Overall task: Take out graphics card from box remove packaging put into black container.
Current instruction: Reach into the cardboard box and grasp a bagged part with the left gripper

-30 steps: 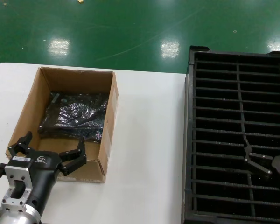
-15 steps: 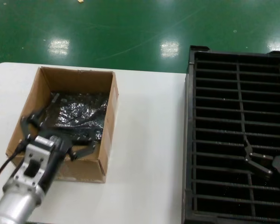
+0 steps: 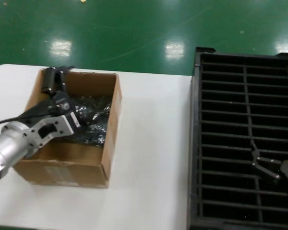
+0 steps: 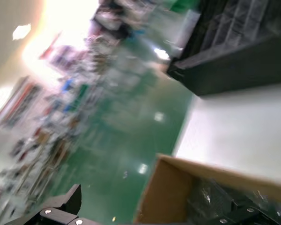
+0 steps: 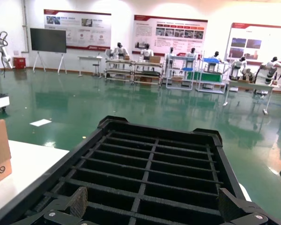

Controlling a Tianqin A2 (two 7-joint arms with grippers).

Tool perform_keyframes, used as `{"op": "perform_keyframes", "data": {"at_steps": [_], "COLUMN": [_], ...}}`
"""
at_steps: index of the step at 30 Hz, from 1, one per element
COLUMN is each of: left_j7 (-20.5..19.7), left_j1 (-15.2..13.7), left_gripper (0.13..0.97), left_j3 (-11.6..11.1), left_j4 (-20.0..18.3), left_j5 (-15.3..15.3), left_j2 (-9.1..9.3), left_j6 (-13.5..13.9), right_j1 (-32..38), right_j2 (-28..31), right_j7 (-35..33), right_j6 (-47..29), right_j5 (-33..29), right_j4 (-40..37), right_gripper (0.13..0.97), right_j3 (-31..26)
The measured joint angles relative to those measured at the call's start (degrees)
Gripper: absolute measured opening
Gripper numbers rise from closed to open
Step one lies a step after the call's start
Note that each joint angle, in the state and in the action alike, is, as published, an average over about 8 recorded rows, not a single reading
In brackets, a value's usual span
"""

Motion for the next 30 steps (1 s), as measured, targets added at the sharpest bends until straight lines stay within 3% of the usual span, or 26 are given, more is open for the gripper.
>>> {"op": "perform_keyframes", "data": {"at_steps": [3, 6, 8, 10, 12, 15, 20, 24, 30], "left_j7": [-3.9, -8.4, -10.7, -12.5, -13.5, -14.1, -13.6, -12.0, -8.5], "left_j1": [-7.0, -12.1, -14.0, -14.8, -14.8, -13.8, -11.3, -9.4, -7.9], "left_gripper": [0.966, 0.966, 0.964, 0.961, 0.958, 0.953, 0.916, 0.878, 0.843], "left_j3": [6.7, 12.1, 13.9, 14.2, 12.8, 9.0, 2.3, -1.4, -5.2], "left_j4": [5.3, 9.6, 12.0, 14.5, 17.0, 20.4, 24.2, 25.8, 27.7], "left_j5": [7.5, 15.4, 20.6, 25.9, 31.0, 38.2, 47.0, 50.3, 51.2], "left_j2": [0.25, 1.13, 2.14, 3.53, 5.32, 8.22, 12.21, 14.25, 16.34], "left_j6": [4.5, 8.9, 11.3, 13.2, 14.2, 14.8, 15.6, 16.6, 16.9], "right_j1": [0.0, 0.0, 0.0, 0.0, 0.0, 0.0, 0.0, 0.0, 0.0], "right_j2": [0.0, 0.0, 0.0, 0.0, 0.0, 0.0, 0.0, 0.0, 0.0], "right_j7": [0.0, 0.0, 0.0, 0.0, 0.0, 0.0, 0.0, 0.0, 0.0], "right_j6": [0.0, 0.0, 0.0, 0.0, 0.0, 0.0, 0.0, 0.0, 0.0], "right_j5": [0.0, 0.0, 0.0, 0.0, 0.0, 0.0, 0.0, 0.0, 0.0], "right_j4": [0.0, 0.0, 0.0, 0.0, 0.0, 0.0, 0.0, 0.0, 0.0], "right_gripper": [0.966, 0.966, 0.966, 0.966, 0.966, 0.966, 0.966, 0.966, 0.966], "right_j3": [0.0, 0.0, 0.0, 0.0, 0.0, 0.0, 0.0, 0.0, 0.0]}}
